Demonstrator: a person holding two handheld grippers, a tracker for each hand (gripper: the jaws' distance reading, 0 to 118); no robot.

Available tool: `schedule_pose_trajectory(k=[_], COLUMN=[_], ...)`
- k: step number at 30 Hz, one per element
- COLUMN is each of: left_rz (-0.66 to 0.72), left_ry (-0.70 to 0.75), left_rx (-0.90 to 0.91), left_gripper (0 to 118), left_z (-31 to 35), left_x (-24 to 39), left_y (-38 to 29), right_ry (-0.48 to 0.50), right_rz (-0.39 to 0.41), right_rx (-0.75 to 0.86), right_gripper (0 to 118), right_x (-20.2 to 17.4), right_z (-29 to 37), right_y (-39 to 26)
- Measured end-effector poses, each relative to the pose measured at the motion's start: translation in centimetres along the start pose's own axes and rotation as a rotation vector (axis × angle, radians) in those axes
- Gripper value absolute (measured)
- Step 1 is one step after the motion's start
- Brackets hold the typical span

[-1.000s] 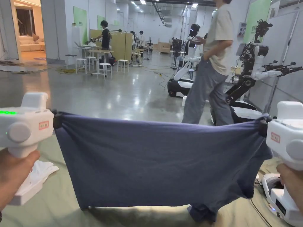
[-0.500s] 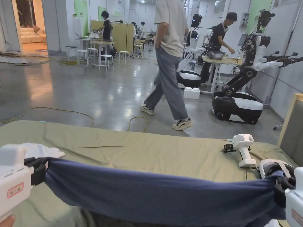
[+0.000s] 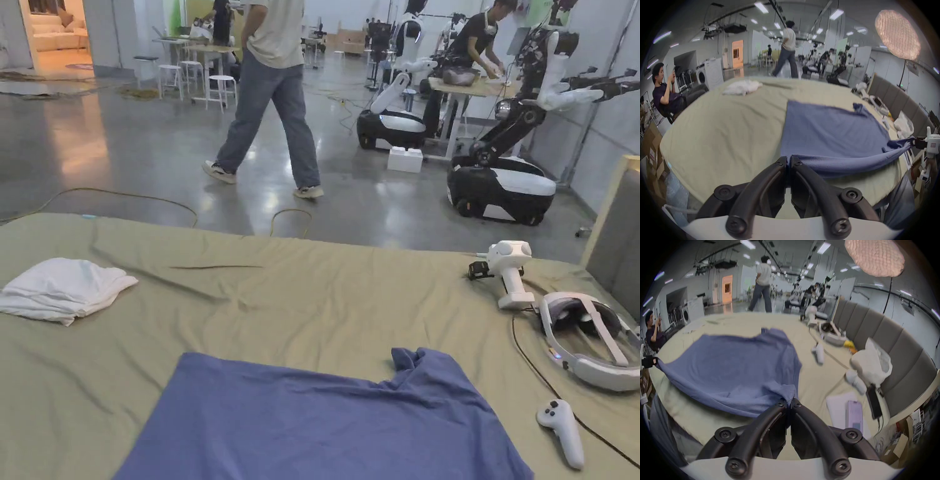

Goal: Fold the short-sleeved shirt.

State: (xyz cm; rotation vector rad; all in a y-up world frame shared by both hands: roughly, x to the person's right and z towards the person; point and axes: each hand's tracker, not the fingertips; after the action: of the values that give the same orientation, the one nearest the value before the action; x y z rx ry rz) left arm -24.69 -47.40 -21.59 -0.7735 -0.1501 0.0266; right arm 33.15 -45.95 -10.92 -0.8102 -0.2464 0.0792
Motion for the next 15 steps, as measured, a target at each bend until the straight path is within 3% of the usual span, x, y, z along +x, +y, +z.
schedule_pose_trajectory(k=[5, 9, 11, 12, 13, 15], left_rz=[-0.046, -0.054, -0.06, -0.074, -0.079, -0.075], left_ry=[0.001, -0.003, 0.01, 0.039, 0.053, 0.052], left_rx=[-0.14, -0.181, -0.196, -0.198, -0.189, -0.156], left_gripper=[6, 7, 16, 26, 34, 43], left_z=[-1.6, -1.8, -1.8, -1.7, -1.5, -0.8], left_x=[-0.8, -1.1, -0.9, -0.9, -0.9, -0.8], left_y=[-3.0, -3.5, -3.3, -3.1, -2.7, -1.9], right_ry=[-0.013, -0.001, -0.017, -0.048, -0.082, -0.108], right_rz=[0.07, 0.066, 0.079, 0.093, 0.107, 0.1], right_rx=[-0.127, -0.174, -0.188, -0.189, -0.178, -0.122], right_gripper=[4, 5, 21, 45, 60, 66], right_x=[-0.6, -0.8, -1.2, -1.3, -1.3, -1.2], right_z=[-2.0, -2.5, -2.4, -2.1, -1.8, -0.7], right_y=[-3.0, -3.7, -3.5, -3.2, -2.9, -1.9])
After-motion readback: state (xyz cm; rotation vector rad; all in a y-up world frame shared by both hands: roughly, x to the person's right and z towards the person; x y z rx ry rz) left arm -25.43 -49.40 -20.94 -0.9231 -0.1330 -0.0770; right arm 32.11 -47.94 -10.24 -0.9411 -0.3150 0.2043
